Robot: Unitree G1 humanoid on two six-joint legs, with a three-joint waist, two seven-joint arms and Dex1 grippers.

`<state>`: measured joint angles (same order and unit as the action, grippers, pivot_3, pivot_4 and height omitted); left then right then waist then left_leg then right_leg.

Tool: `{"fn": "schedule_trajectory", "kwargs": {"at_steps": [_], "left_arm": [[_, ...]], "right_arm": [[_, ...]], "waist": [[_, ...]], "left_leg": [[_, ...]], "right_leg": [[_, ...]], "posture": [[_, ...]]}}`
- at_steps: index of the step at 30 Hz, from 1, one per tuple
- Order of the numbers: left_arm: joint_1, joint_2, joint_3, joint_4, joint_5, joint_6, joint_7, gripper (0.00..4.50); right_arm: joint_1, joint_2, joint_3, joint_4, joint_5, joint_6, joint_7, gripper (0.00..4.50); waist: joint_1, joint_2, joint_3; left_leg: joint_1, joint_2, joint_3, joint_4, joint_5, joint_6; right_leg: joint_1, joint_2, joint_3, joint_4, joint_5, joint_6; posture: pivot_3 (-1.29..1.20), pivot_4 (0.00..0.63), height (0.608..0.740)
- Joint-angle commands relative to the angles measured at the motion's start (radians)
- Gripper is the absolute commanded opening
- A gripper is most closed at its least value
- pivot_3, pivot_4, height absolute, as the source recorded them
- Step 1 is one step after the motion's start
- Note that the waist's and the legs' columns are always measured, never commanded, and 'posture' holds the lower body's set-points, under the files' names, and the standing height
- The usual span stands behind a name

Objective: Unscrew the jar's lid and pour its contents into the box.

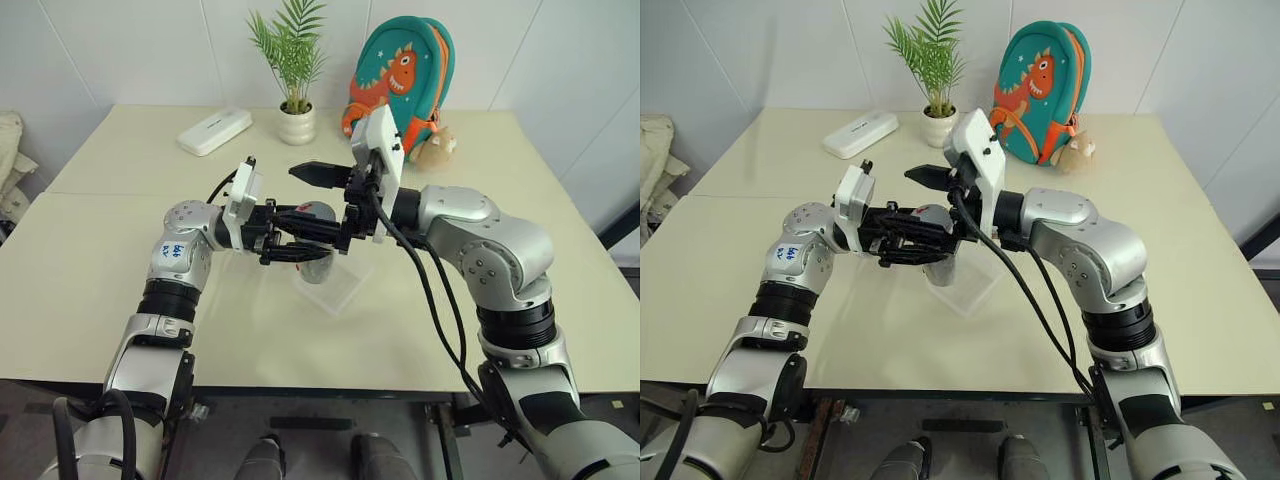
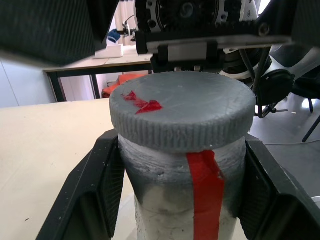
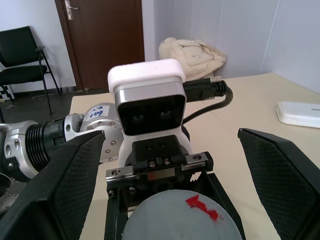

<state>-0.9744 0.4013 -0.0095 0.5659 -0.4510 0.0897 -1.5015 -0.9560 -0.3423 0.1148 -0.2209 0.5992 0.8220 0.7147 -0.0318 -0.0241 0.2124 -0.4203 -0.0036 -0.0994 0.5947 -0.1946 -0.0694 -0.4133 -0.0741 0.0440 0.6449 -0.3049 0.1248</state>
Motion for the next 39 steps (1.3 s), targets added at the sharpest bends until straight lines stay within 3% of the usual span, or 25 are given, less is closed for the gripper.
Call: {"fn": "schedule_trajectory", "kwargs": {"at_steps": [1,39], "left_arm": [[-0.037,0.012,0.006,-0.011,-0.013,-0.015,-0.076,2.56],[-0.023,0.021,0.009,-0.011,-0.011,-0.023,-0.059,2.56]], "right_arm": [[0.002,-0.003,0.010,-0.003,-0.020,-0.032,0.012,4.49],[0.067,-0.157,-0.061,-0.099,-0.009,0.038,0.008,4.49]], "waist": [[0.000,0.000,0.000],[0.001,0.000,0.000]], "left_leg": [[0.000,0.000,0.000,0.000,0.000,0.000],[0.000,0.000,0.000,0.000,0.000,0.000]], "right_leg": [[0.000,0.000,0.000,0.000,0.000,0.000],[0.000,0.000,0.000,0.000,0.000,0.000]], "posture": [[0.00,0.150,0.740],[0.00,0.150,0.740]]}}
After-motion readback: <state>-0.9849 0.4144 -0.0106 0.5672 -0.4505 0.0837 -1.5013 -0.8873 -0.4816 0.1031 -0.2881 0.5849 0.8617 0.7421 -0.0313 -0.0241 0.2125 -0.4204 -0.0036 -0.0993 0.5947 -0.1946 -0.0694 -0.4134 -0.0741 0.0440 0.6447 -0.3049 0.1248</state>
